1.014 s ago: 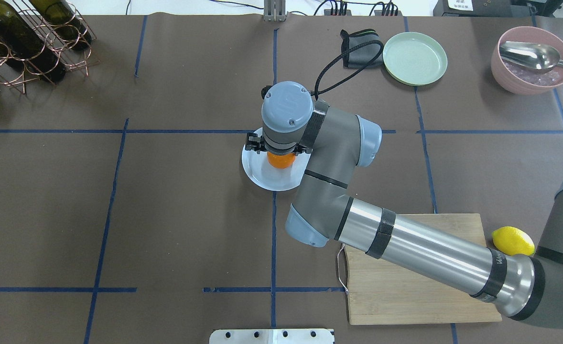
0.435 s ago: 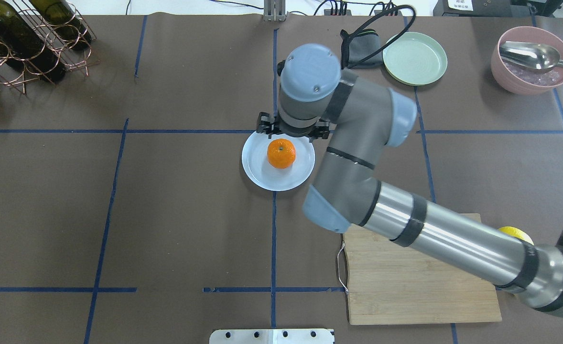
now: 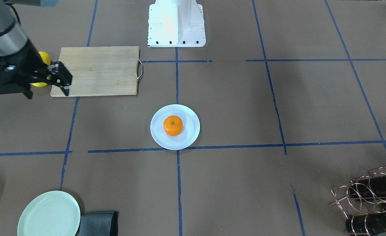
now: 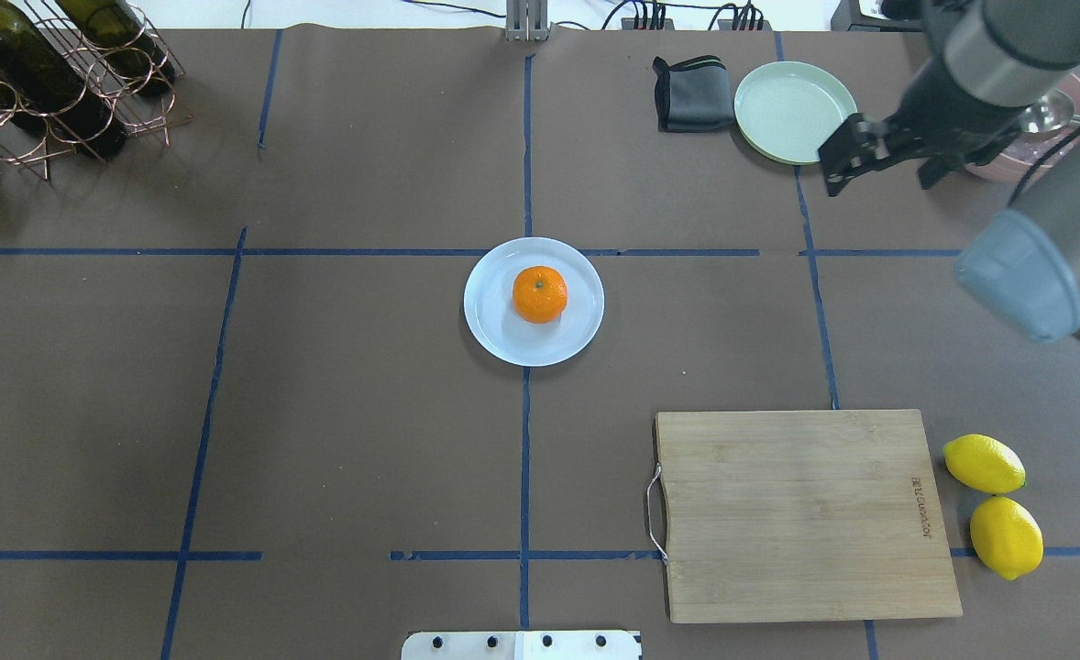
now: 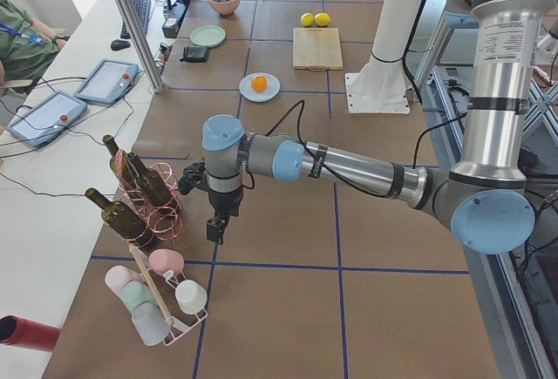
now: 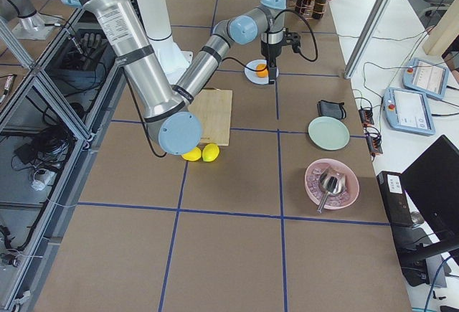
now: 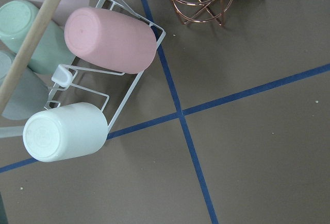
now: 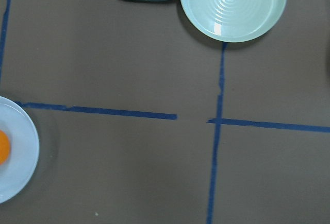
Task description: Pick orange to plate
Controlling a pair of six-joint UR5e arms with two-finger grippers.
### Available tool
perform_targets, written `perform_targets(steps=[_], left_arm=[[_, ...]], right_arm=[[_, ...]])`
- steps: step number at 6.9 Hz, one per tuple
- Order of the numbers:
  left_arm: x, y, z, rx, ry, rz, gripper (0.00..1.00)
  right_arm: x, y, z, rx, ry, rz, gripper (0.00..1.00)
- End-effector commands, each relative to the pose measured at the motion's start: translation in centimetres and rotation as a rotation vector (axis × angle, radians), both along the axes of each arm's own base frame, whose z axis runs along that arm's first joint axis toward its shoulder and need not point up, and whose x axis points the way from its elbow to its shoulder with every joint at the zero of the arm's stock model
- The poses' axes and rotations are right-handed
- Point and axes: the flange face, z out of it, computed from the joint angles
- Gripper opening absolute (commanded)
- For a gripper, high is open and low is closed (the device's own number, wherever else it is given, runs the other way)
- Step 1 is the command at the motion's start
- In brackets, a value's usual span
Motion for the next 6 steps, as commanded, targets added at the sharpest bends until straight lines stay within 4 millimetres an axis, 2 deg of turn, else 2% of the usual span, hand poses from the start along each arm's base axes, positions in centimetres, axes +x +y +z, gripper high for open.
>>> perform_targets(steps=[1,2,3,5,6], left_arm=[[-2.3,3.1,6.0,-0.097,0.165,0.040,1.00],[-3.1,4.6,8.0,-0.136,0.213,0.014,1.00],[-2.9,5.4,9.7,-0.160,0.242,0.010,1.00],[-2.9,5.5,9.6,-0.155,0.237,0.011,1.00],[-2.9,5.4,9.4,-0.152,0.237,0.012,1.00]], right_arm=[[12.1,-0.5,10.2,0.041,-0.018,-0.104,1.00],[15.2,0.6,14.3,0.049,0.004,-0.136,1.00],[18.2,0.7,16.9,0.042,0.003,-0.130,1.00],[21.8,1.7,23.8,-0.007,-0.002,-0.159,1.00],[23.4,2.4,25.5,-0.011,-0.003,-0.160,1.00]])
